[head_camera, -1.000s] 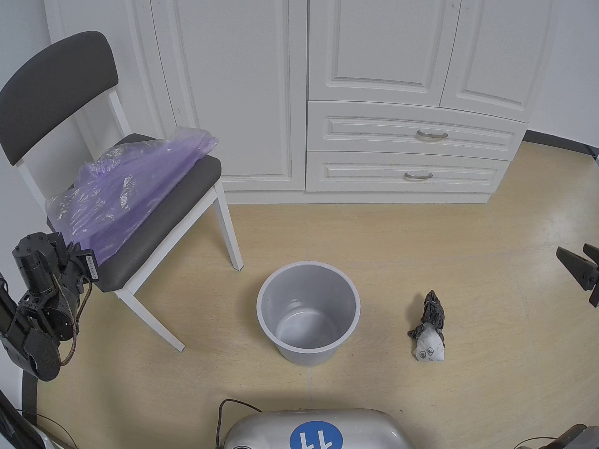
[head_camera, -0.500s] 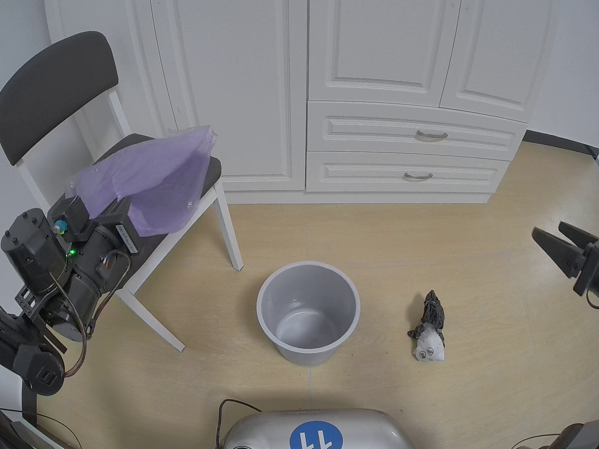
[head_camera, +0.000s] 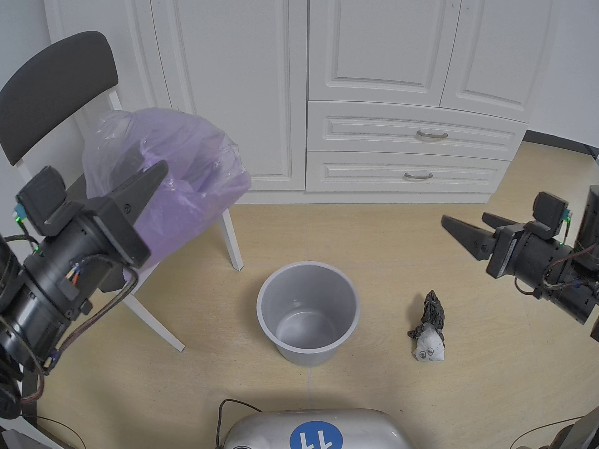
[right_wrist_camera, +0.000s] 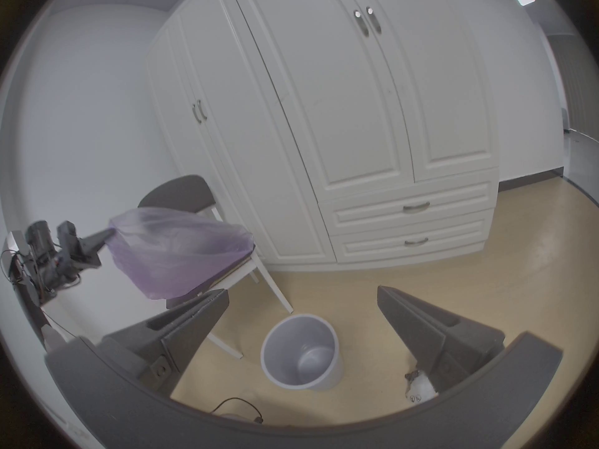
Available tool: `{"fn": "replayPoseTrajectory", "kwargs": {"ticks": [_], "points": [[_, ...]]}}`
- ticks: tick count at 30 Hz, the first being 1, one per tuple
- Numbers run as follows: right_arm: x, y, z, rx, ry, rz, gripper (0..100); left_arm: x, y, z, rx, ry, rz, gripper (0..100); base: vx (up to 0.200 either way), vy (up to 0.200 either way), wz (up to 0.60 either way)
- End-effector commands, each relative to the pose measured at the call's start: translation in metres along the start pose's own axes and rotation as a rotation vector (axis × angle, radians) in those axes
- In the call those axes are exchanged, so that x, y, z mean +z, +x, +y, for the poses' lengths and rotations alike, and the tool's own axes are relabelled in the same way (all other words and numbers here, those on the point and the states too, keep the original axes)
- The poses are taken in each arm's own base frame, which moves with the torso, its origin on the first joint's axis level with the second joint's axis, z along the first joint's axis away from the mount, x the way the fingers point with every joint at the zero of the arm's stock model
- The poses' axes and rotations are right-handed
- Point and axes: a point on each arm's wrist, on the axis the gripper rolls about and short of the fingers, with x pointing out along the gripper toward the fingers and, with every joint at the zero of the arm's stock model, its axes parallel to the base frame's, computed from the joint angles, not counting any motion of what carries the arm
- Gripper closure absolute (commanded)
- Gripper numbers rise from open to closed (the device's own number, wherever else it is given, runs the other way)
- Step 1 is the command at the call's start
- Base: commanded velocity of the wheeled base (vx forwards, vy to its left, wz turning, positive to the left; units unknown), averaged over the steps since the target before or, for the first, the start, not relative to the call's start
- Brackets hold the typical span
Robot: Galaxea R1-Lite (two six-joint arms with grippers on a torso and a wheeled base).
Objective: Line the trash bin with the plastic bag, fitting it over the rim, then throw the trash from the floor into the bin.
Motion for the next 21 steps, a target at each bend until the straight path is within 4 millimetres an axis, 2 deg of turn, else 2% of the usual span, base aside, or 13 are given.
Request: {"fn": "replayPoseTrajectory", "kwargs": {"ticks": [1,6,10,16,21], "points": [[-0.023,0.028,-0.002,-0.018,0.006,0.102,0,0.031,-0.040,-0.004,-0.095,-0.032,-0.050,100,0.000,0.000,0.00],[-0.026,0.032,-0.003,-0.028,0.029,0.122,0,0.029,-0.068,-0.004,-0.312,-0.049,0.030,100,0.000,0.000,0.00],[-0.036,0.037,-0.005,-0.035,0.026,0.161,0,0.026,-0.080,-0.002,-0.462,-0.085,0.090,100,0.000,0.000,0.00],[-0.054,0.049,-0.006,-0.039,0.024,0.236,0,0.022,-0.085,0.001,-0.550,-0.142,0.182,100,0.000,0.000,0.00],[-0.071,0.056,-0.006,-0.026,0.019,0.305,0,0.023,-0.085,0.001,-0.569,-0.146,0.184,100,0.000,0.000,0.00]]}}
